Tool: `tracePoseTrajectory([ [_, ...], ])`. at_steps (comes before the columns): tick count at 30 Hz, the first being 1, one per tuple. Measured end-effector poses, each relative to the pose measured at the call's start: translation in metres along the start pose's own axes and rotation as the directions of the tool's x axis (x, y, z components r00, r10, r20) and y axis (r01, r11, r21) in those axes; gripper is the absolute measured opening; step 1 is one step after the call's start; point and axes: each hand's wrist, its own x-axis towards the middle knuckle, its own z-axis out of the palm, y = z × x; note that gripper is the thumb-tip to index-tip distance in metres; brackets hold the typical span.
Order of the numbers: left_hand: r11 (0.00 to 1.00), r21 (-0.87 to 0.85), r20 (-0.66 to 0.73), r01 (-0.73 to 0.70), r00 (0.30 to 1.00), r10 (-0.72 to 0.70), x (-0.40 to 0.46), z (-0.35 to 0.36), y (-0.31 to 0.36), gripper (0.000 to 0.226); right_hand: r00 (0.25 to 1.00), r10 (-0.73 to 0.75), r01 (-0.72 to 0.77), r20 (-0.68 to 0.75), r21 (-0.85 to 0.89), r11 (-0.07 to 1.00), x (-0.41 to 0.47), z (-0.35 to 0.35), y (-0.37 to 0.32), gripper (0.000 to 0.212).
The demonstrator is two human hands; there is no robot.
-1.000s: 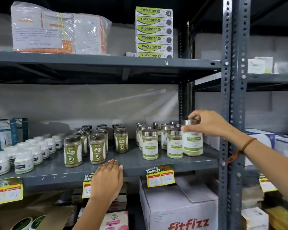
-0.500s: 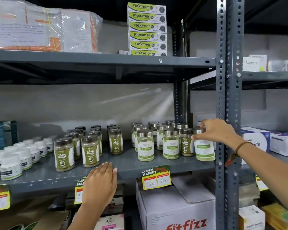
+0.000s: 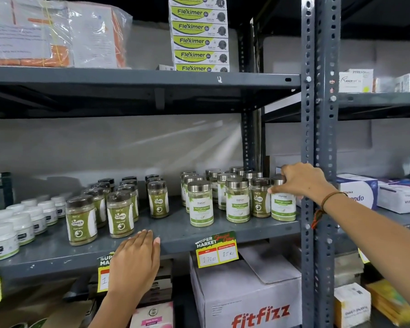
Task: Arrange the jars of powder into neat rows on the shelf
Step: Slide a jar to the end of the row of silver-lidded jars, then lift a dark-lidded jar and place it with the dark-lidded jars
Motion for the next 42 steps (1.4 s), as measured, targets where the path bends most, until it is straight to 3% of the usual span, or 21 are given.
tracePoseTrajectory([
  [2, 1.000, 0.000, -0.003, 0.001, 1.000, -0.001, 0.000, -0.001, 0.000, 0.052, 1.000, -0.014, 0.012, -0.027, -0.080, 0.997, -0.002, -0.002, 0.000, 0.088],
  [4, 1.000, 0.003, -0.002, 0.003, 1.000, -0.003, 0.000, -0.001, 0.001, 0.051, 0.989, -0.046, 0.023, -0.141, -0.159, 0.987, -0.005, -0.007, -0.001, 0.088],
  [8, 1.000, 0.002, -0.002, 0.002, 1.000, -0.002, -0.001, 0.000, 0.001, 0.052, 0.882, -0.165, 0.065, -0.441, -0.235, 0.970, -0.006, -0.016, -0.012, 0.063],
  [10, 1.000, -0.002, -0.009, 0.002, 1.000, -0.002, -0.001, 0.000, 0.001, 0.052, 0.855, -0.218, 0.139, -0.471, -0.196, 0.971, -0.001, -0.015, -0.020, 0.053],
  [13, 1.000, 0.002, -0.011, -0.007, 1.000, 0.007, -0.001, 0.000, 0.000, 0.051, 0.928, -0.250, 0.240, -0.276, -0.067, 0.968, 0.013, -0.011, -0.030, 0.055],
  [16, 1.000, 0.001, -0.010, -0.016, 1.000, 0.016, 0.000, 0.001, -0.003, 0.053, 0.970, -0.241, 0.239, -0.036, -0.041, 0.970, 0.027, -0.003, -0.036, 0.065],
  [21, 1.000, -0.002, -0.003, -0.025, 1.000, 0.025, 0.002, 0.003, -0.005, 0.053, 0.931, -0.216, 0.196, 0.296, 0.098, 0.976, 0.049, 0.001, -0.038, 0.077],
  [24, 1.000, 0.000, 0.002, -0.026, 1.000, 0.026, 0.002, 0.002, -0.005, 0.053, 0.916, -0.224, 0.177, 0.332, 0.165, 0.970, 0.057, 0.003, -0.037, 0.075],
  [27, 1.000, 0.003, -0.002, -0.022, 1.000, 0.022, 0.002, 0.002, -0.005, 0.053, 0.932, -0.234, 0.179, 0.277, 0.209, 0.961, 0.060, 0.004, -0.037, 0.072],
  [33, 1.000, 0.020, -0.002, -0.020, 1.000, 0.021, 0.001, -0.001, -0.003, 0.053, 0.976, -0.215, 0.213, -0.025, 0.264, 0.941, 0.059, -0.023, -0.039, 0.057],
  [38, 1.000, 0.014, -0.009, -0.003, 1.000, 0.003, 0.001, 0.000, -0.001, 0.052, 0.925, -0.281, 0.343, -0.255, 0.249, 0.906, 0.050, -0.064, -0.065, 0.057],
  [42, 1.000, 0.001, -0.018, 0.008, 1.000, -0.008, 0.000, 0.003, -0.001, 0.052, 0.864, -0.355, 0.472, -0.357, 0.325, 0.820, 0.034, -0.085, -0.103, 0.058],
])
